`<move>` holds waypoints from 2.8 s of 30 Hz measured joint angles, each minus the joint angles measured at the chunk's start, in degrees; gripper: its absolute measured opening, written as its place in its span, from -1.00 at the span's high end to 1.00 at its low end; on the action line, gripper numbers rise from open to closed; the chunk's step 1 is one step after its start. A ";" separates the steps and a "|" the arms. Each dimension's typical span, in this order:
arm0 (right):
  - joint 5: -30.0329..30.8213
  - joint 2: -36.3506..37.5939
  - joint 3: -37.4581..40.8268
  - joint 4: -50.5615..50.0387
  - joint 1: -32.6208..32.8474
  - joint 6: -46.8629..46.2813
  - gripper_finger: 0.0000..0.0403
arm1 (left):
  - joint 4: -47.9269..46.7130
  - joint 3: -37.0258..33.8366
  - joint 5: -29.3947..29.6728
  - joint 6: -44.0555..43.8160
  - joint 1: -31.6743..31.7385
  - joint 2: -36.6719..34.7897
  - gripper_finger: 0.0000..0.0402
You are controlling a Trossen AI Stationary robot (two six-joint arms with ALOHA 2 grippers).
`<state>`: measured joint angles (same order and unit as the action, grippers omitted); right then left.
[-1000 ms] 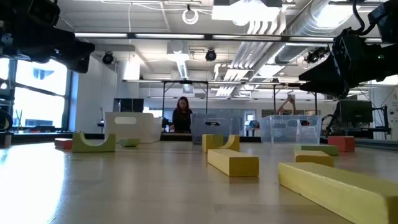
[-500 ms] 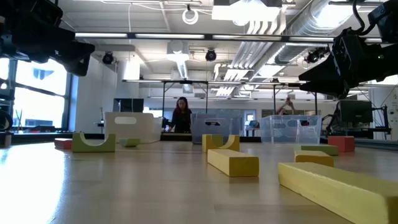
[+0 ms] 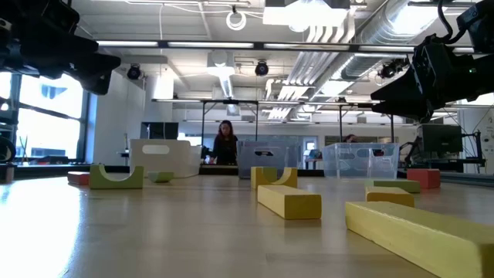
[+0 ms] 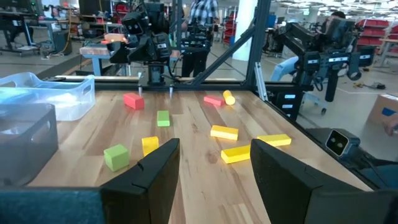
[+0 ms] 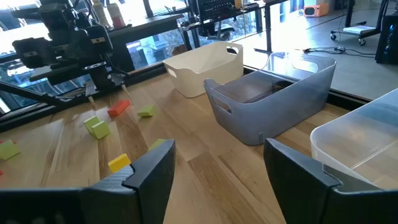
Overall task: Sort & place blocks by color
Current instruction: Put the green block into the white bin
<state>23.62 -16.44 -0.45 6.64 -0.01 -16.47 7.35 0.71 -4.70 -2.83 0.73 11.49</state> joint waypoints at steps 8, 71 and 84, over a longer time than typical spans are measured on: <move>0.00 0.02 0.01 0.00 0.00 0.00 -0.15 | 5.09 -0.01 1.08 0.39 0.00 0.00 0.08; 0.00 0.02 -0.02 -0.01 0.00 0.00 -0.15 | -30.02 30.40 14.83 -22.47 -5.49 53.52 0.08; 0.02 0.02 -0.01 -0.03 0.00 0.00 -0.15 | -26.27 30.40 15.46 -22.69 -6.47 60.51 0.08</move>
<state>23.64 -16.43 -0.47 6.61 -0.01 -16.47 -18.92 31.11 10.76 -25.52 -5.74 72.00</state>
